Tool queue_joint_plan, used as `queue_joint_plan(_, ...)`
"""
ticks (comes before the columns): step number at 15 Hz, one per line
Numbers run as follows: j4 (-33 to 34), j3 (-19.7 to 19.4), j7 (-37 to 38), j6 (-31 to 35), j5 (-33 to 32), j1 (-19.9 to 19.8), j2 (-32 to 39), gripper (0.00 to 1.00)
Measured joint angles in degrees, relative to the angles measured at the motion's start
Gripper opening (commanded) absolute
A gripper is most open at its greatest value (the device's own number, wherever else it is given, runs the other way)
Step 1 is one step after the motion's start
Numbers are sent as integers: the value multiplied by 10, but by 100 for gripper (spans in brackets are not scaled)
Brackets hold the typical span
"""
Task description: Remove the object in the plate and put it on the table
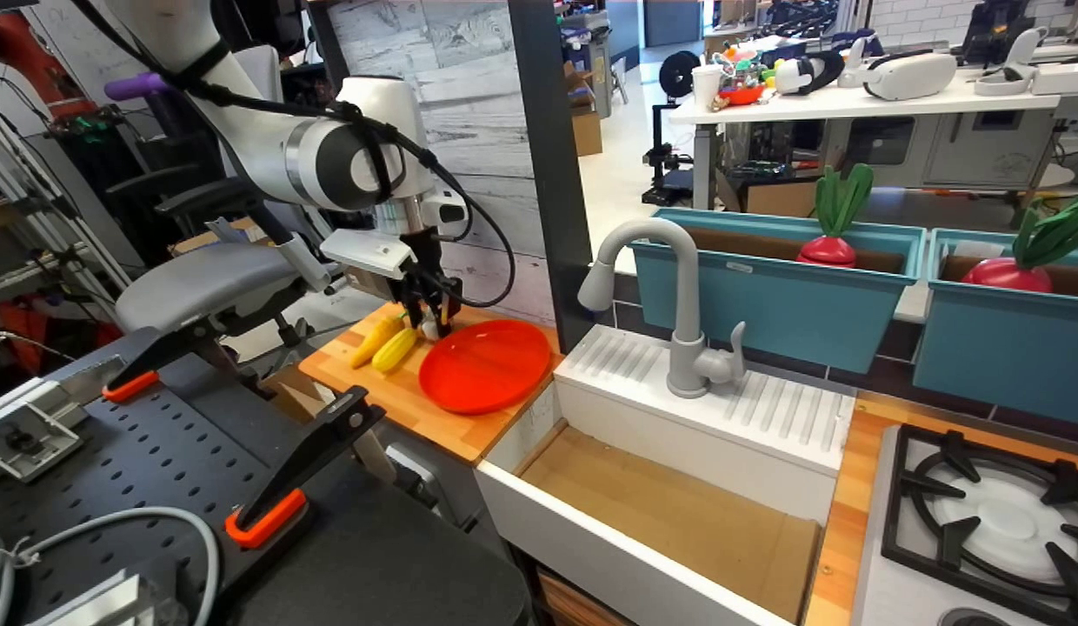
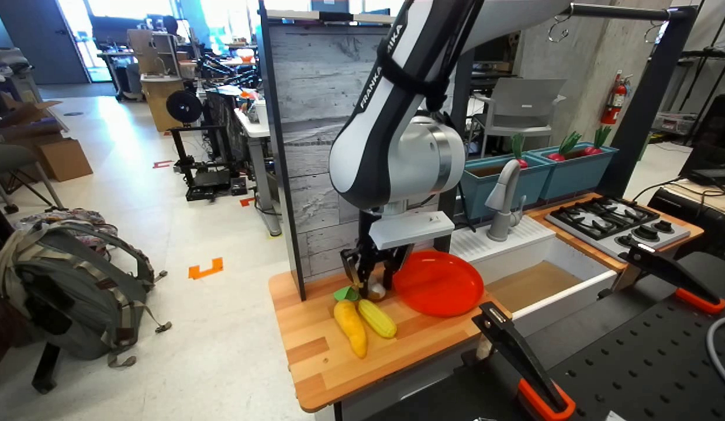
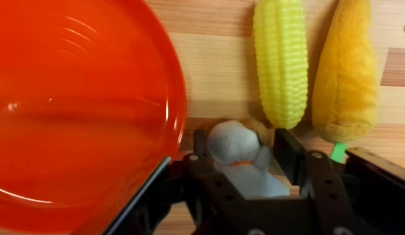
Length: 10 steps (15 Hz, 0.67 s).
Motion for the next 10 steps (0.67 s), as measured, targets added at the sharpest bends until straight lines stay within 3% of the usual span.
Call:
queue_joint_plan(2, -1, 0, -2, 2, 0, 2, -1, 99)
queue_joint_plan(5, -21, 1, -6, 27, -1, 7, -17, 100)
queue_joint_plan(10, -114, 4, -13, 82, -1, 12, -87, 100)
